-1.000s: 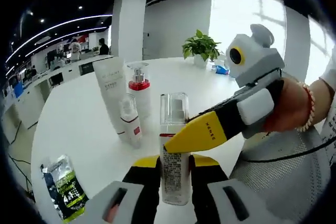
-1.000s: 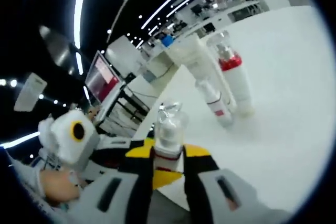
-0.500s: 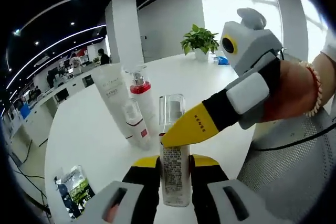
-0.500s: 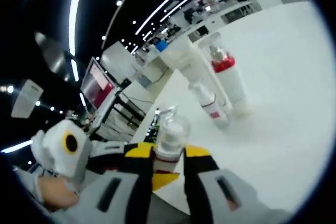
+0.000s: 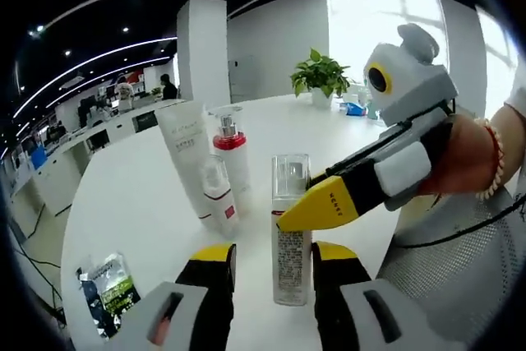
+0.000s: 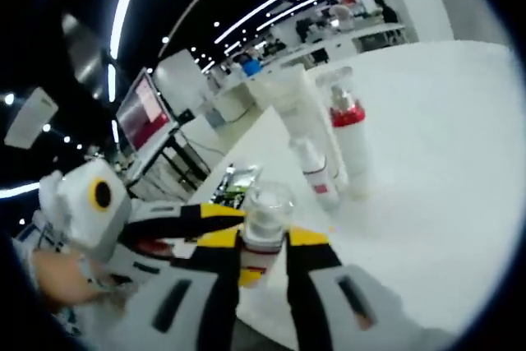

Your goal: Arrange the skincare products in the storage area until every visible bottle or jar stands upright without overlapping.

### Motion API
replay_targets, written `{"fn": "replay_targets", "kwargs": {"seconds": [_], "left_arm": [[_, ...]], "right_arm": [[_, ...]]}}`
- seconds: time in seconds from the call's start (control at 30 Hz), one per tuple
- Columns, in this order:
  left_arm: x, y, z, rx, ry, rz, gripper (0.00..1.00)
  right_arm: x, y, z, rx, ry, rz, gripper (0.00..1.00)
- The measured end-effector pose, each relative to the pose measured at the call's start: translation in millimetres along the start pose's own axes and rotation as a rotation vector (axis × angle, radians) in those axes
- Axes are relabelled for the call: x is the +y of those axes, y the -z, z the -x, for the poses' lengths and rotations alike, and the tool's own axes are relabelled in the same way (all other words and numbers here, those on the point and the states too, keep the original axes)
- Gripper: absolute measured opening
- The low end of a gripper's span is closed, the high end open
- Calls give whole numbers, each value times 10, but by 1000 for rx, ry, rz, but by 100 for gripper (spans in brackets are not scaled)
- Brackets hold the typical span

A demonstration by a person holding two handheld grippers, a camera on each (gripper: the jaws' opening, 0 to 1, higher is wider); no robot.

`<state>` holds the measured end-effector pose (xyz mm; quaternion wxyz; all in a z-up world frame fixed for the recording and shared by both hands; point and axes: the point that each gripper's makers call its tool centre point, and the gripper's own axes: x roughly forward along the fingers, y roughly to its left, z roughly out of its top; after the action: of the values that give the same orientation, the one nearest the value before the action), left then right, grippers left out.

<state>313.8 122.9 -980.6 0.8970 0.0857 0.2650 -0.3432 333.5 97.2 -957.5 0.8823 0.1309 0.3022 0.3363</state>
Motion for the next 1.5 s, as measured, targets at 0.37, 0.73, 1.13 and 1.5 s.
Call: {"fn": "replay_targets", "kwargs": {"seconds": [0.37,0.73,1.13,1.5], "left_arm": [[442,-59,261,37,-237,-36,33],[1145,48,1002,41,-515,-26,32],[1266,89,1061,-30,-561,79,29],[1215,81,1016,-29,-543,76,26]], "right_arm": [[-56,-63,18,8,45,78,19],[-184,-211,41,-32,125,165,19],[-395,-283,54,-36,226,212,19],[-612,-364,48,-43,305,195,19]]}}
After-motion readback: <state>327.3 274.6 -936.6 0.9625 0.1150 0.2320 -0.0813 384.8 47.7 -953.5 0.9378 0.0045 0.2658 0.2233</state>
